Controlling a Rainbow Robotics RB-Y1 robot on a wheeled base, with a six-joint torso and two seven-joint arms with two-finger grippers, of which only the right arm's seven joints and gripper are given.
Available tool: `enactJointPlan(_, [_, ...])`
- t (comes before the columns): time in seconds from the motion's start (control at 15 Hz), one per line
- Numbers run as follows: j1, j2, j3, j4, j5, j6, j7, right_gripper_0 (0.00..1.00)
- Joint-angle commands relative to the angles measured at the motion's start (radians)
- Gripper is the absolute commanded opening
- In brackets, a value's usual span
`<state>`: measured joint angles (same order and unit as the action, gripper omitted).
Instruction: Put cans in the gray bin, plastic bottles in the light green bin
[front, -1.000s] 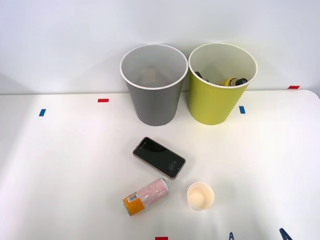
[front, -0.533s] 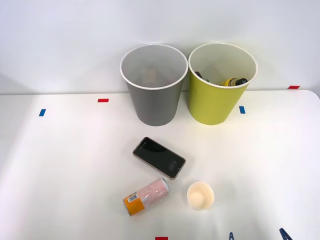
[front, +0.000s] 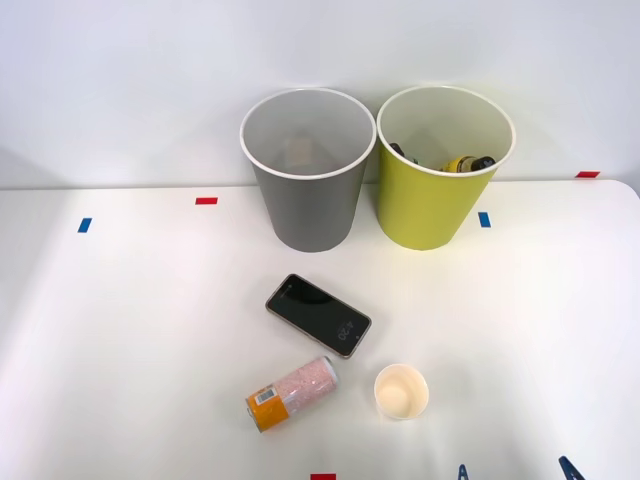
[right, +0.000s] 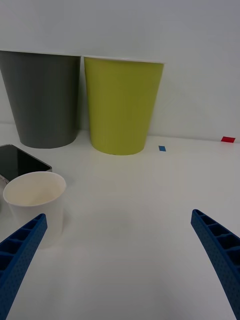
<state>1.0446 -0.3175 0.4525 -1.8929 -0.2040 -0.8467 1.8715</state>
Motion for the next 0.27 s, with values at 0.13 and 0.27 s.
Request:
enactJointPlan(0.13, [0.000,0.000,0.000,0.000,0.000,0.000,0.000,1.00])
enactJointPlan(0.27, [0.000,0.000,0.000,0.000,0.000,0.000,0.000,1.00])
